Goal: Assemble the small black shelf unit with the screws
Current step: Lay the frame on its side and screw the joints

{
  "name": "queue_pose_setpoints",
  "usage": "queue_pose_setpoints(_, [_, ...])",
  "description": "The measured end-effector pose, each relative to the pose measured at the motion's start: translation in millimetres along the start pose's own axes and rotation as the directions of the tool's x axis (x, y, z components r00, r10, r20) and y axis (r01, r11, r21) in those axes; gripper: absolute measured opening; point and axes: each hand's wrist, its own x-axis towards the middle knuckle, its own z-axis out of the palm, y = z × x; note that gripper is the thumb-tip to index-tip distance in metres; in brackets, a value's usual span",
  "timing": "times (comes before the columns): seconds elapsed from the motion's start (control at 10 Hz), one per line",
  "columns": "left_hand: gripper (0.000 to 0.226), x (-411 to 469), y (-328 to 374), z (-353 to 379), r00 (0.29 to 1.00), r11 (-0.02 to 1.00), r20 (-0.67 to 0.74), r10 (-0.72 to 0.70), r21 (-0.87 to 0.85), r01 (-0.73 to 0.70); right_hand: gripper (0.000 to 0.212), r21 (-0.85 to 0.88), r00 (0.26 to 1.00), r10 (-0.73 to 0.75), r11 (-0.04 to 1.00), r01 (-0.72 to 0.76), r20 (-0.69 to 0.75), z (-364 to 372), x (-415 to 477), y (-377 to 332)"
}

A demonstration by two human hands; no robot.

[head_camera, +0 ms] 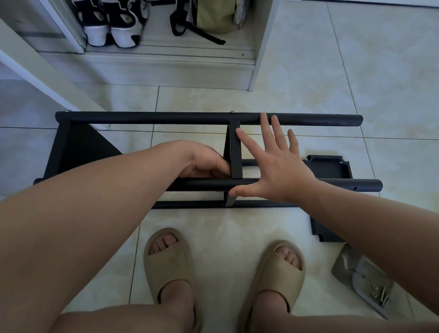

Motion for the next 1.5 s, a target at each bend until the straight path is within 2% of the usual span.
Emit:
queue_pose_setpoints(0.3, [0.02,1.5,-0.7,-1.2,0.996,0.996,-0.033,0.082,-0.032,-0.083,0.127,0.006,1.0,-0.002,1.0,0.002,-0.012,1.5,0.0,0.3])
queue_pose_setpoints(0.5, [0.034,4.7,-6.3,-0.2,0.986,0.988,-0.077,0.148,-0.029,-0.15,0.127,0.019,1.0,-0.005,1.0,0.005,-0.011,1.5,0.1,-0.4])
queue_pose_setpoints(0.6, [0.033,6.4,-8.1,-0.3,0.983,0.985,-0.085,0.161,-0.041,-0.165,0.127,0.013,1.0,-0.001,1.0,0.001,-0.006,0.4,0.5,0.1])
queue_pose_setpoints(0.8, [0.015,6.0,-8.9,0.3,0.993,0.994,-0.07,0.098,-0.041,-0.101,0.126,0.006,1.0,-0.006,1.0,0.006,-0.009,0.0,-0.2,0.1])
queue_pose_setpoints(1.0, [0.014,3.8,-9.2,-1.0,0.992,0.992,-0.033,0.121,0.026,-0.12,0.127,0.004,1.0,-0.009,1.0,0.009,-0.015,1.0,0.5,0.2])
queue_pose_setpoints(1.2, [0.019,8.0,-10.5,-2.5,0.989,0.989,-0.009,0.146,-0.031,-0.146,0.126,-0.001,1.0,-0.008,1.0,0.008,-0.016,1.0,0.7,0.6])
queue_pose_setpoints(1.4, [0.016,10.0,-12.7,-4.3,0.996,0.988,0.02,0.082,-0.133,-0.078,0.126,-0.003,1.0,-0.008,1.0,0.008,-0.019,0.8,0.0,-0.5])
queue_pose_setpoints(1.5, [0.016,10.9,-12.6,-4.7,0.999,0.996,-0.016,0.049,-0.072,-0.05,0.126,-0.006,1.0,-0.01,1.0,0.009,-0.021,0.7,-0.2,-0.6])
